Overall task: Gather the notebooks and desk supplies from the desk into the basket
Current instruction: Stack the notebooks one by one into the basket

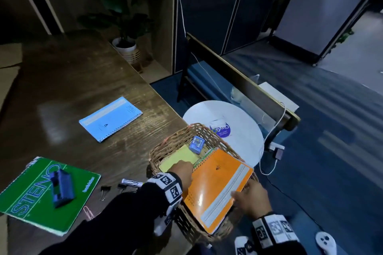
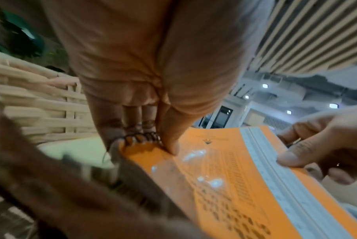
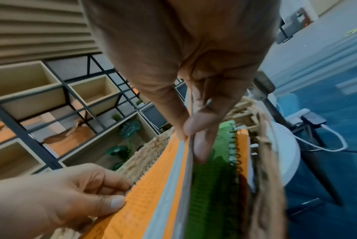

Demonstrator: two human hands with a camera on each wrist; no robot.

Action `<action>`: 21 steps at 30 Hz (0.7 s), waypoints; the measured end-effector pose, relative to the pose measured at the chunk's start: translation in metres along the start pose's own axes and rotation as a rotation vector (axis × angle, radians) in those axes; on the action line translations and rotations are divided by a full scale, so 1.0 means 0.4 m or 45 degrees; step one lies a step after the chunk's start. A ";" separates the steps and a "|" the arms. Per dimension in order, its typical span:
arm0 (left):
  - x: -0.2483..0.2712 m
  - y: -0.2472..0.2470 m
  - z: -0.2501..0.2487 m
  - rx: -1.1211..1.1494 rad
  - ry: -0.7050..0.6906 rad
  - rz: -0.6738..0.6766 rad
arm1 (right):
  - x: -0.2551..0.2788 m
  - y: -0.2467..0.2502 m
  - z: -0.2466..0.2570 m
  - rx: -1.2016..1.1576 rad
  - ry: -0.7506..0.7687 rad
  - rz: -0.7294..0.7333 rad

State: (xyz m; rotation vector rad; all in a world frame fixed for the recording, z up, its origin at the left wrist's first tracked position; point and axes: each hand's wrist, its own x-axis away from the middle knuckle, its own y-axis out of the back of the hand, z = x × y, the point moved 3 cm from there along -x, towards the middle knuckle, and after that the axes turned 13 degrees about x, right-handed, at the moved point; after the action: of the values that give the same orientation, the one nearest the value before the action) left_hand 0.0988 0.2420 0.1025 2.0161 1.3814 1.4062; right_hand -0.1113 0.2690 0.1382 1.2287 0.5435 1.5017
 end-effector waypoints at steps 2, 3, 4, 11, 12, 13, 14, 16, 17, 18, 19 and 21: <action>-0.013 -0.016 0.001 -0.047 0.048 0.015 | 0.004 -0.011 0.003 0.038 -0.015 0.028; -0.015 -0.018 0.000 -0.069 0.061 0.013 | 0.002 -0.015 0.004 0.064 -0.014 0.037; -0.015 -0.019 -0.002 -0.096 0.062 0.011 | -0.002 -0.018 0.002 0.093 -0.004 0.033; 0.041 -0.009 -0.001 -0.081 -0.028 -0.068 | -0.009 0.028 0.005 0.431 0.039 0.021; 0.059 0.001 0.007 0.022 -0.056 -0.138 | -0.004 0.047 0.027 0.467 0.090 -0.022; 0.076 0.011 0.013 0.141 -0.090 -0.227 | 0.001 0.066 0.047 0.464 0.144 -0.072; 0.100 0.029 0.040 0.272 -0.106 -0.339 | 0.009 0.074 0.091 0.438 0.211 -0.108; 0.152 0.065 0.094 0.506 -0.119 -0.543 | 0.033 0.089 0.187 0.337 0.362 -0.153; 0.182 0.080 0.136 0.589 -0.101 -0.632 | 0.047 0.086 0.247 0.312 0.473 -0.160; 0.214 0.096 0.180 0.650 -0.069 -0.709 | 0.062 0.078 0.310 0.306 0.579 -0.163; 0.248 0.107 0.227 0.685 -0.023 -0.780 | 0.079 0.062 0.374 0.308 0.678 -0.151; 0.315 0.118 0.332 0.732 0.098 -0.902 | 0.112 -0.001 0.501 0.336 0.877 -0.082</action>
State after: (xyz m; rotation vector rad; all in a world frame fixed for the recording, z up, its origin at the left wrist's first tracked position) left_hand 0.2427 0.3582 0.1420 1.4618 2.4194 0.8251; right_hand 0.0724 0.2572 0.2290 0.8458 1.2538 1.8302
